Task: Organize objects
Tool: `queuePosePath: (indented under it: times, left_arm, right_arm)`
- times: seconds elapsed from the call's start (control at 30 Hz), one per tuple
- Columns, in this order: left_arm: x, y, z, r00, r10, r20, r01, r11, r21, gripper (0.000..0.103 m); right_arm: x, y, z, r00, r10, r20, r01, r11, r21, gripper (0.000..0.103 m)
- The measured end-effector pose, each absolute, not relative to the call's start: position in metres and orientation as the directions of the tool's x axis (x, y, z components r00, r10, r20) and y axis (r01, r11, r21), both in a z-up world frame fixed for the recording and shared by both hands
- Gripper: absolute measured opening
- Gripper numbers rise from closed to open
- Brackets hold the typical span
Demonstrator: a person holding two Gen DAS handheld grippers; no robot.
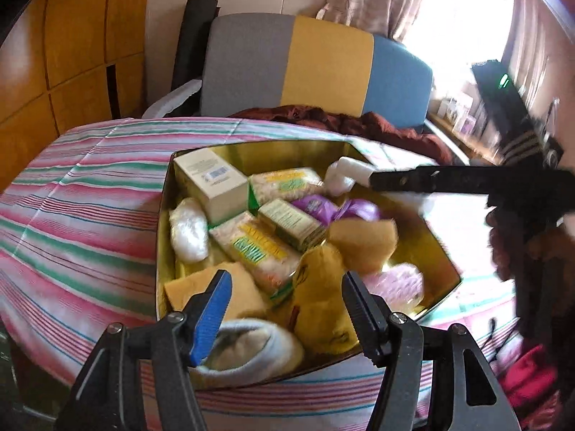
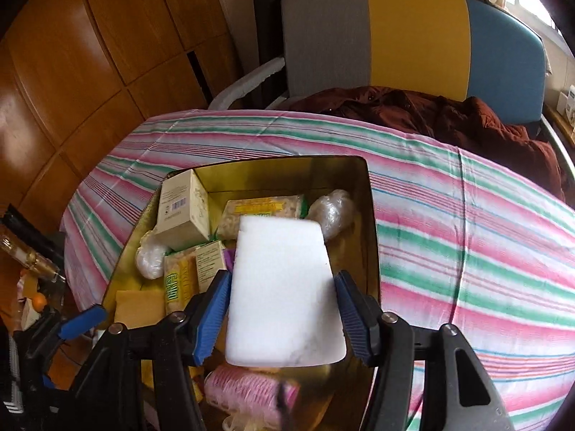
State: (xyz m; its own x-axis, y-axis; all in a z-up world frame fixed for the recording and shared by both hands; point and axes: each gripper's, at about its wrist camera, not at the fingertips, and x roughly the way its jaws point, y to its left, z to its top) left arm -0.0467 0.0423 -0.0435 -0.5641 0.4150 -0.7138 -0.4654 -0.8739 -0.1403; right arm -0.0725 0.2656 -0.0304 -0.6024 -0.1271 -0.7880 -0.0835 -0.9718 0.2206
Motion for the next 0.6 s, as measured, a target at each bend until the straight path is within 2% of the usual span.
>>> queuePosePath:
  times: [0.07,0.27,0.47,0.6]
  left_arm:
    - [-0.053,0.045,-0.054,-0.537,0.395,-0.745,-0.452,-0.881,-0.141,0.063]
    - [-0.069,0.062,-0.064,-0.545,0.358,-0.758,-0.449,-0.888,-0.097,0.064]
    - [-0.083,0.071,-0.068,-0.539,0.354,-0.764,-0.444,-0.891,-0.099,0.064]
    - [-0.076,0.063,-0.063,-0.551,0.364,-0.751,-0.437,-0.893,-0.112,0.066]
  right_arm:
    - [-0.077,0.262,-0.034,-0.592,-0.119,-0.797,-0.072,-0.977,0.199,0.06]
    - [-0.102,0.265,-0.051,-0.571,-0.075,-0.818,-0.108,-0.98,0.165,0.06]
    - [-0.083,0.276,-0.033,-0.629,-0.1,-0.771,-0.131,-0.964,0.232,0.06]
    - [-0.062,0.269,-0.022,-0.649,-0.176,-0.74,-0.069,-0.955,0.287,0.06]
